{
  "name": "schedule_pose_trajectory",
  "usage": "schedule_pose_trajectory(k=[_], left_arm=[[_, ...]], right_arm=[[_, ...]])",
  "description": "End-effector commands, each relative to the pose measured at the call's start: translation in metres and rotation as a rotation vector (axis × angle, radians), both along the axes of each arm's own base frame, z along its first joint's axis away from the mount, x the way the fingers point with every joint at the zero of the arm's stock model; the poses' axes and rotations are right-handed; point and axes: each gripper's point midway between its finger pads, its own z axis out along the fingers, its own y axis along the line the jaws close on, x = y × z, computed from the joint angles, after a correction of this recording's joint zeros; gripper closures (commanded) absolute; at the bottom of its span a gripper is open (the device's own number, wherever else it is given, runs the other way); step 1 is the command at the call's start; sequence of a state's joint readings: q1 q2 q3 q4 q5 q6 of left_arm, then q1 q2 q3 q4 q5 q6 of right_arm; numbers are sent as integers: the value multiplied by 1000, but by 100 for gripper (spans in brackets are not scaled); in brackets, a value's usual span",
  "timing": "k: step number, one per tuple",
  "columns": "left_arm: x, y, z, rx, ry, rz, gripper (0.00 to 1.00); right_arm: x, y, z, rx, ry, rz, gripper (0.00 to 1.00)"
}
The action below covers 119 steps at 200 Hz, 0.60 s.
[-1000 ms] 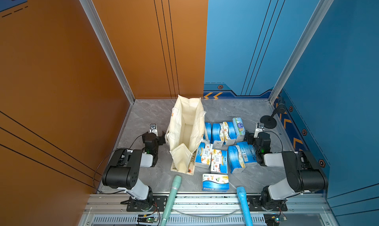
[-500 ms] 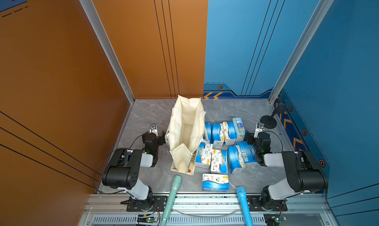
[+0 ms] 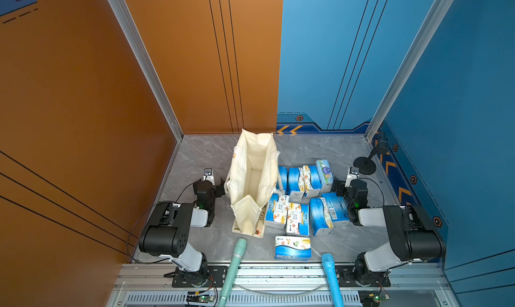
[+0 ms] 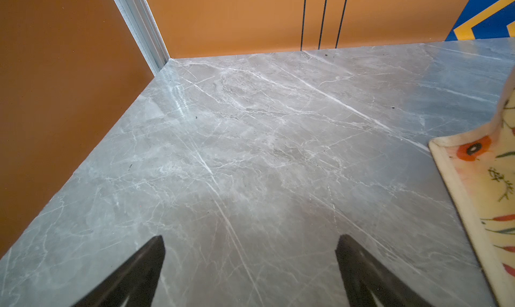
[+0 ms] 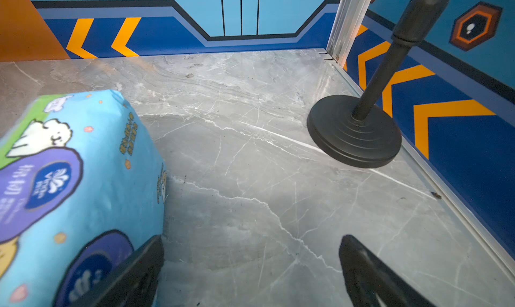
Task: Put tissues into the canvas bag
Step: Adjust the canvas bag at the center of the board.
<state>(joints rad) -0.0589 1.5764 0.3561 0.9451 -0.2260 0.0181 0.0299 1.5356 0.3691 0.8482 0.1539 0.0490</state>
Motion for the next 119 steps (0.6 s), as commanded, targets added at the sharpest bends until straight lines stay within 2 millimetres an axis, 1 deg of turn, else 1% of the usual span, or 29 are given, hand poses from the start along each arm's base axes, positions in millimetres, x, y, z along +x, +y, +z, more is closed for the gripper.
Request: schedule_pose_trajectory(k=[1, 34, 57, 119], left_arm=[[6, -1, 9, -17, -20, -10, 2], [6, -2, 9, -18, -23, -13, 2], [6, -12, 8, -20, -18, -77, 2], [7, -12, 8, -26, -17, -85, 2]], right_arm=[[6, 3, 10, 6, -29, 5, 0], [6, 2, 9, 6, -29, 4, 0], [5, 2, 9, 6, -28, 4, 0], [6, 3, 10, 8, -31, 4, 0]])
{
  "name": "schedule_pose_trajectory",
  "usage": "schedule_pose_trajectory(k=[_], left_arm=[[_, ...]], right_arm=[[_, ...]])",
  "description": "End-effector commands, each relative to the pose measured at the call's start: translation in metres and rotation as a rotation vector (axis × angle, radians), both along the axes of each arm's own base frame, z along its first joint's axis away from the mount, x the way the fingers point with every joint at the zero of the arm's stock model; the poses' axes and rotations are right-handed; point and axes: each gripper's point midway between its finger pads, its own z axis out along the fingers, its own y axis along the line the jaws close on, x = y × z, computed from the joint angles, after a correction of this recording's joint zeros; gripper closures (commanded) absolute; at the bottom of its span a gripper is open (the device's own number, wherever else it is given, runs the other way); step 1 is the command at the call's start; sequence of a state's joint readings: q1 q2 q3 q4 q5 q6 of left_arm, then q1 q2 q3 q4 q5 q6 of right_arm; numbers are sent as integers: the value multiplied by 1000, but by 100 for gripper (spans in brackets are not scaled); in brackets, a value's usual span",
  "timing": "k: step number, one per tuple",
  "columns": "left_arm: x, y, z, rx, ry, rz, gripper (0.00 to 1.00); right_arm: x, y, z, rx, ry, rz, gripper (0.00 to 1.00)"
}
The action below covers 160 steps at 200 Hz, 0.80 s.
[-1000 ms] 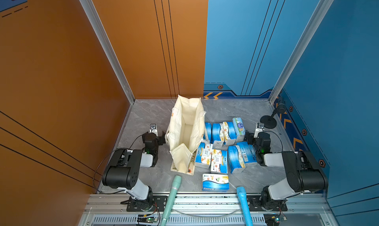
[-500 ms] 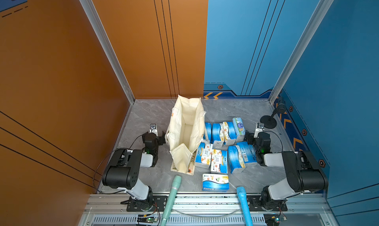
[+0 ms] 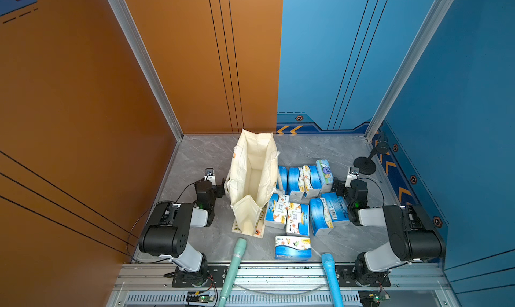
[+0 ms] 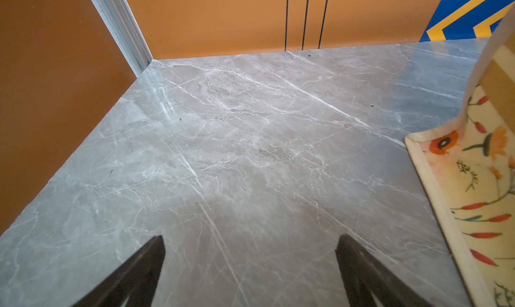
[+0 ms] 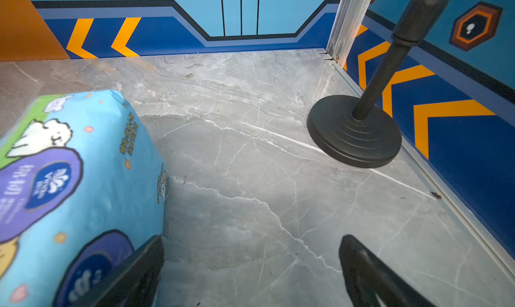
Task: Put tissues into the canvas bag
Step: Adjust the canvas bag at the center of the board.
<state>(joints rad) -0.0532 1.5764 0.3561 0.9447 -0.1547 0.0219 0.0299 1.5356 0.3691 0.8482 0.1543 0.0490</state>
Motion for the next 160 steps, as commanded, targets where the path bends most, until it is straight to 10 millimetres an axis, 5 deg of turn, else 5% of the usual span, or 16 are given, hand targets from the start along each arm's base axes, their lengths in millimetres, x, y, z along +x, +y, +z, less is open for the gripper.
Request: schedule_pose_trajectory(k=[1, 31, 61, 78, 113, 160], left_arm=[[6, -2, 10, -6, -21, -22, 3], [6, -2, 8, -17, -16, -31, 0], [7, 2, 12, -59, -17, -40, 30], [6, 11, 23, -65, -16, 10, 33], [-10, 14, 72, -9, -40, 112, 33], [-25, -4, 150, -110, -15, 146, 50]], right_arm=[[6, 3, 10, 9, -30, 5, 0], [6, 3, 10, 8, -29, 7, 0], [7, -2, 12, 22, -34, -15, 14], [4, -10, 19, 57, -27, -39, 14], [0, -13, 39, 55, -37, -54, 14], [-9, -4, 67, 80, 91, -49, 18]])
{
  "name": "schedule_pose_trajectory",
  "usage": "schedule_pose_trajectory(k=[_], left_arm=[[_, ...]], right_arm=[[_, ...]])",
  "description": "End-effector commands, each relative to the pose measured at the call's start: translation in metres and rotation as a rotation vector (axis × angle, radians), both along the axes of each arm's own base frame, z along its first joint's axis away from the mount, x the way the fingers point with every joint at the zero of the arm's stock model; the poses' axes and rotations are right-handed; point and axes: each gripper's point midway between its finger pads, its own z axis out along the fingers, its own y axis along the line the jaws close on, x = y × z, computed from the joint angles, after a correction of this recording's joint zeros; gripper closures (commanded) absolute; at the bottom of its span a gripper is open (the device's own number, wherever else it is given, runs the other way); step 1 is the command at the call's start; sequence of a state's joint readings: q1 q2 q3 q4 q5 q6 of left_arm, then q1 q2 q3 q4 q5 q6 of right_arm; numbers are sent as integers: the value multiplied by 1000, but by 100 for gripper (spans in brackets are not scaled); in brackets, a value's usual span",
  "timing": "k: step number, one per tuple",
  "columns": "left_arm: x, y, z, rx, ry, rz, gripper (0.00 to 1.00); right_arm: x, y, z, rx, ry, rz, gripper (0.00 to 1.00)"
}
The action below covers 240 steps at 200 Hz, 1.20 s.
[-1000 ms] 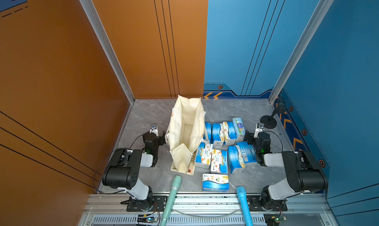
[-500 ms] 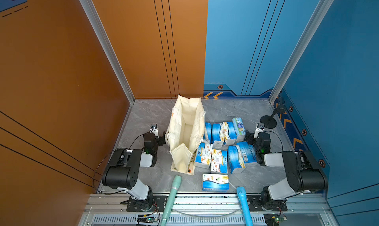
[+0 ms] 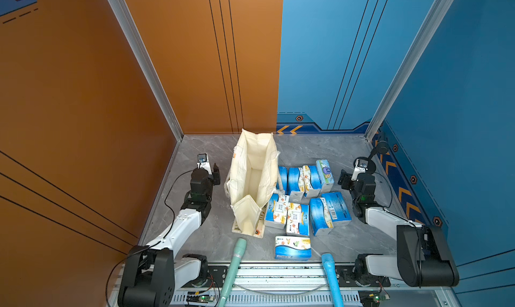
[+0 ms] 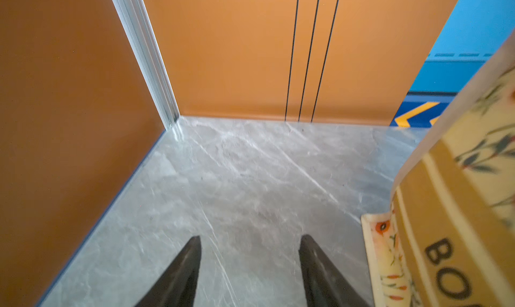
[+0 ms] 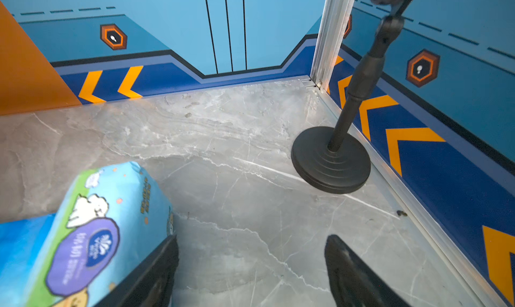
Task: Put tissues into the canvas bag
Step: Adjust the canvas bag at the center of the board.
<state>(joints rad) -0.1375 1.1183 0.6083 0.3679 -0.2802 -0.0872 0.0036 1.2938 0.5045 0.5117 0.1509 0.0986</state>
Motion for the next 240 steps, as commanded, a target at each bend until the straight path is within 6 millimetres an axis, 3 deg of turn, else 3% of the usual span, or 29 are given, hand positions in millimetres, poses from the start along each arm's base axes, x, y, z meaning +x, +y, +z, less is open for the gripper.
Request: schedule_pose_trajectory(k=[1, 22, 38, 43, 66, 79, 110, 145, 182, 208, 240], left_arm=[[-18, 6, 4, -43, 138, 72, 50], [-27, 9, 26, -119, 220, 59, 50], [-29, -4, 34, -226, 308, -48, 52], [-28, -10, 46, -256, 312, -89, 54], [-31, -43, 60, -347, 385, -265, 75], [-36, -61, 67, -395, 414, -356, 80], [-49, -99, 76, -453, 488, -535, 76], [-59, -120, 74, -437, 540, -604, 66], [-62, -122, 73, -423, 542, -607, 65], [-60, -104, 60, -361, 584, -500, 61], [-62, -95, 67, -325, 555, -460, 56]], right_arm=[[-14, 6, -2, 37, 142, -4, 18], [-27, 12, 12, 65, 174, 2, 18], [-37, 19, 25, 81, 186, 22, 18], [-40, 22, 30, 89, 191, 30, 18], [-54, 39, 48, 151, 235, 95, 18], [-63, 52, 58, 185, 260, 146, 18], [-76, 84, 76, 223, 294, 259, 16], [-79, 117, 84, 180, 322, 341, 15], [-74, 139, 83, 157, 338, 388, 15], [-74, 154, 87, 144, 343, 426, 15], [-74, 164, 90, 125, 342, 450, 14]])
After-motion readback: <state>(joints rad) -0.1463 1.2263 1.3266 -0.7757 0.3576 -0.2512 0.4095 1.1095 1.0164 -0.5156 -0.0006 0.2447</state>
